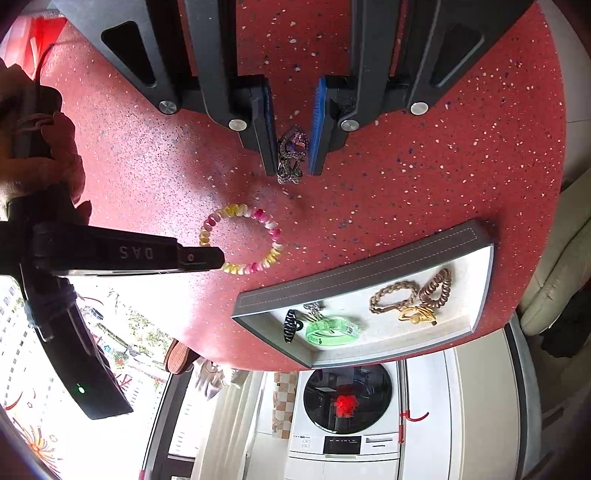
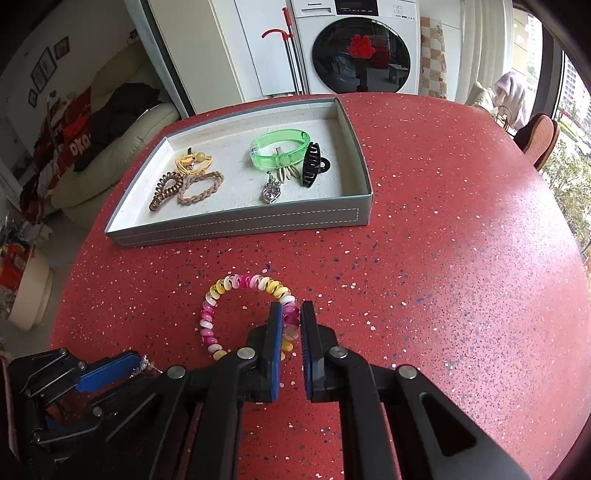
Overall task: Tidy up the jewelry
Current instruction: 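Carry the pendant in the left tool while the right tool carries the beaded bracelet into the tray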
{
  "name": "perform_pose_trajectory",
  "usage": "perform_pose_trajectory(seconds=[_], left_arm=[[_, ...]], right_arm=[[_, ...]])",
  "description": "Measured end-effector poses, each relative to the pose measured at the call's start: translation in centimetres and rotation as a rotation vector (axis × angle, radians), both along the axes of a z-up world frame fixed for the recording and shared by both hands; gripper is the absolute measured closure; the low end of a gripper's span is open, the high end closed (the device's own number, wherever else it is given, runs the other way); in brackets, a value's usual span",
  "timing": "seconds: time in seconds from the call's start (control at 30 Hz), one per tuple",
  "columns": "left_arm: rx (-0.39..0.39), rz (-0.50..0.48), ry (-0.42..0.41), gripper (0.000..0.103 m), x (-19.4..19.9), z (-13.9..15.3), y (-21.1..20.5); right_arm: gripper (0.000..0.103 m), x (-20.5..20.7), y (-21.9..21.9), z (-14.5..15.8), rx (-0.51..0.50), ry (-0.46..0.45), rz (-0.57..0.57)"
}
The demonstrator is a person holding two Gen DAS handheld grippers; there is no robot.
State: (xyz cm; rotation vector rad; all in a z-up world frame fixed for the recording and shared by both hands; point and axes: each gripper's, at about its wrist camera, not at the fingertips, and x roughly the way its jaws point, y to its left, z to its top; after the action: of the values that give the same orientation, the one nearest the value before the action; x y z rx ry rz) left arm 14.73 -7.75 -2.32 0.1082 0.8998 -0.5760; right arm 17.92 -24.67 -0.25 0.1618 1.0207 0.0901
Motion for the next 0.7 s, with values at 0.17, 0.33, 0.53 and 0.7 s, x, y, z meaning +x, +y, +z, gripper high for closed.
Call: perform_pose_trajectory(seconds=[0.17, 0.33, 0.53, 0.7], left_arm=[[-0.013, 0.035, -0.025, 0.068, 1.1, 0.8, 1.7], [-0.029, 0.07, -0.041, 0.068, 2.4, 1.5, 3.2], [-0.05, 0.09, -0.064, 0.068, 4.1, 2.3, 4.1], [-0.064, 0.103, -0.087, 0.068, 5.8, 3.2, 4.4]], right_arm=[[0.093, -0.7, -0.3, 0.2, 0.048, -0.013, -0.042], [0.093, -0.9, -0.3, 0.4, 0.076, -0.013, -0.059], [0.093, -0.6, 0.1, 1.4, 0.08, -0.03, -0.061], [0.093, 0.4, 0.5, 2.5, 0.081, -0.05, -0.057]])
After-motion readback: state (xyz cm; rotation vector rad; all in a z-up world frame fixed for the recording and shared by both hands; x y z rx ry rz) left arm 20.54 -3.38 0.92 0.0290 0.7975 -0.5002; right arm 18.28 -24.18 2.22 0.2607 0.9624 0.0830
